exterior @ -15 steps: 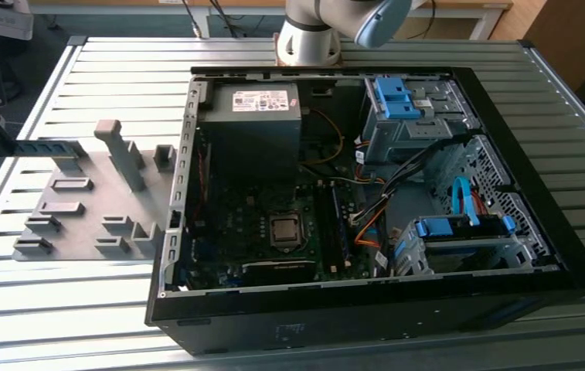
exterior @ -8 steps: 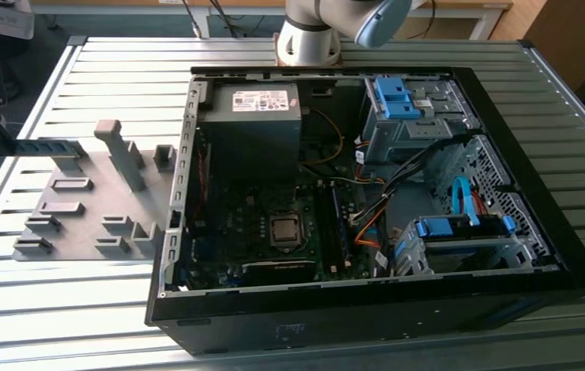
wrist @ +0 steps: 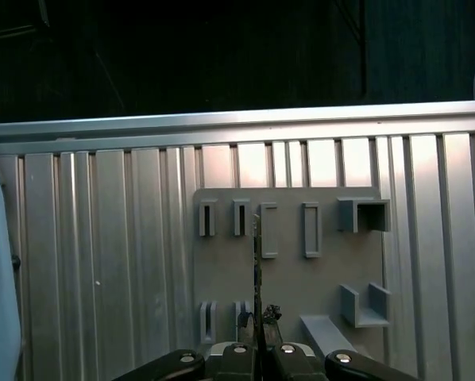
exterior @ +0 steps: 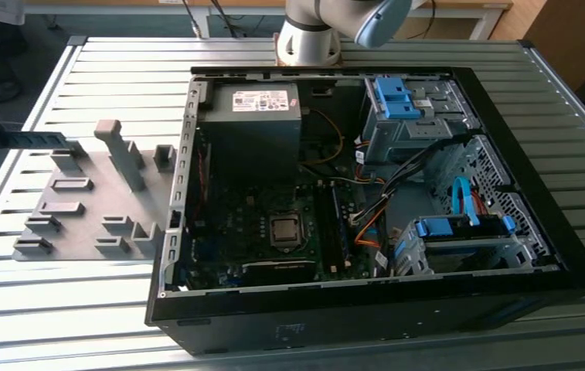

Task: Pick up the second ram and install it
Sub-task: 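Pick up the second ram and move it above second insertion slot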

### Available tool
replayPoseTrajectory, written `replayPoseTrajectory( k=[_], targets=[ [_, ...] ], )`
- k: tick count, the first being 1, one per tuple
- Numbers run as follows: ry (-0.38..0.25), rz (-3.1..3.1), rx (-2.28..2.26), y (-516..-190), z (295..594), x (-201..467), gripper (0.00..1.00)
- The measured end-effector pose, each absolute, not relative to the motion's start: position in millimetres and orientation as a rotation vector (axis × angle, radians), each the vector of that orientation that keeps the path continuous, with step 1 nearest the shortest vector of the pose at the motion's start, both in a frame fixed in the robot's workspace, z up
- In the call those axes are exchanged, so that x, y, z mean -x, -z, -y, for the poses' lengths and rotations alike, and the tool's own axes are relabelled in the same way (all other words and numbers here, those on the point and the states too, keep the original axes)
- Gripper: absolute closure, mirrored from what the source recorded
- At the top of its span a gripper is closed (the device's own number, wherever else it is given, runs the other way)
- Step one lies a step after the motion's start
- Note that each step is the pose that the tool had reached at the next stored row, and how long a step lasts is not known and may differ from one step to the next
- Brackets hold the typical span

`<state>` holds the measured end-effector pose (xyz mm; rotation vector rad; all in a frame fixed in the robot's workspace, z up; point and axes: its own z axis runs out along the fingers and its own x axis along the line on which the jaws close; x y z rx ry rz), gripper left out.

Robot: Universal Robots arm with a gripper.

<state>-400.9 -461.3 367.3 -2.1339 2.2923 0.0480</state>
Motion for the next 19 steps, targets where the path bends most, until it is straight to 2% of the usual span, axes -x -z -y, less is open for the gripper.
replayPoseTrajectory(
  k=[9, 19],
  targets=[
    [-0.048, -2.292, 2.134, -381.3, 461.3, 401.0, 0.86],
    [-0.048, -2.292, 2.134, -382.2, 461.2, 400.5, 0.86]
  ],
)
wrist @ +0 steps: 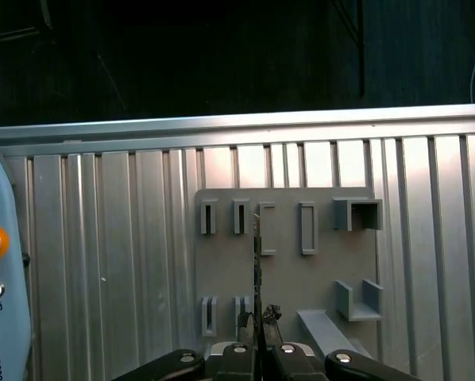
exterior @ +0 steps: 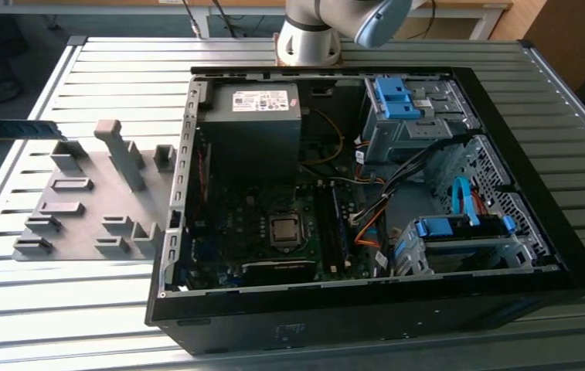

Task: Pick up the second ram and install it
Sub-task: 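Pick up the second ram and move it above second insertion slot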

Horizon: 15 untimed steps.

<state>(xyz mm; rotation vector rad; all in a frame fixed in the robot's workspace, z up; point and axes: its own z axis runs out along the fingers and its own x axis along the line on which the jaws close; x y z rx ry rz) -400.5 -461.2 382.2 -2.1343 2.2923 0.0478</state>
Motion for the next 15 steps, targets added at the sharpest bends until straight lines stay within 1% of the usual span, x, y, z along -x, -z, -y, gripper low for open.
replayPoseTrajectory(
  k=[15],
  targets=[
    [-0.048, -2.268, 2.160, -381.9, 461.1, 399.3, 0.86]
  ],
)
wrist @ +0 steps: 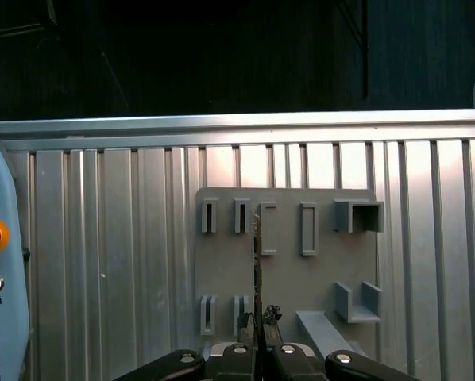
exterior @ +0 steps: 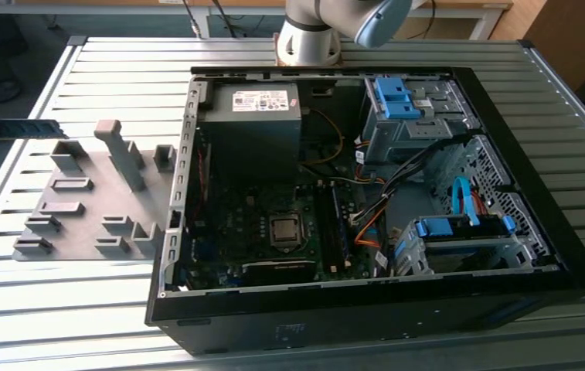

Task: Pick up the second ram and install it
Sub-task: 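Pick up the second ram and move it above second insertion slot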

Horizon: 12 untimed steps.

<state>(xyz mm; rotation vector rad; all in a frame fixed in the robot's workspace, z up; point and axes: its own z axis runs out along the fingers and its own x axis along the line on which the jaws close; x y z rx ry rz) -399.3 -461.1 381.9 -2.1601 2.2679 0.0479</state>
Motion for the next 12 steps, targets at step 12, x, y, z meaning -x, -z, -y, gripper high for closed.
replayPoseTrajectory(
  k=[12],
  targets=[
    [-0.048, -2.268, 2.160, -382.0, 461.0, 397.0, 0.86]
  ],
)
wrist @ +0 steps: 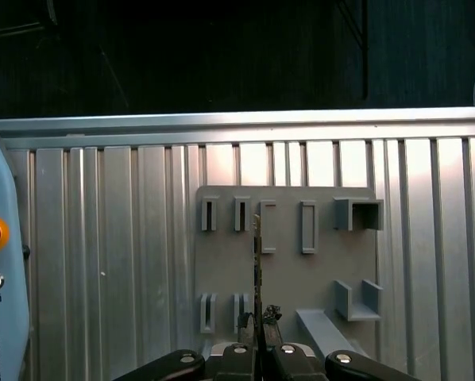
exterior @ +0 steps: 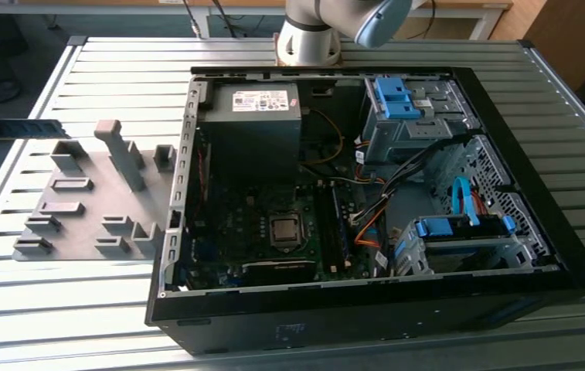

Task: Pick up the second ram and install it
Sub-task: 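Pick up the second ram and move it above second insertion slot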

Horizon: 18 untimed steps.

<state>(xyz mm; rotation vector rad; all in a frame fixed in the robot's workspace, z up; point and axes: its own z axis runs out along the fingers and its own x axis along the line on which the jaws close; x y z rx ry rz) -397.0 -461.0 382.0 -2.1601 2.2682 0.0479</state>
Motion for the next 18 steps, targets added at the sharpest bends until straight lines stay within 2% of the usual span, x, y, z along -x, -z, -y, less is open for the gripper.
replayPoseTrajectory(
  k=[18],
  targets=[
    [-0.048, -2.268, 2.160, -382.0, 461.1, 389.5, 0.86]
  ],
)
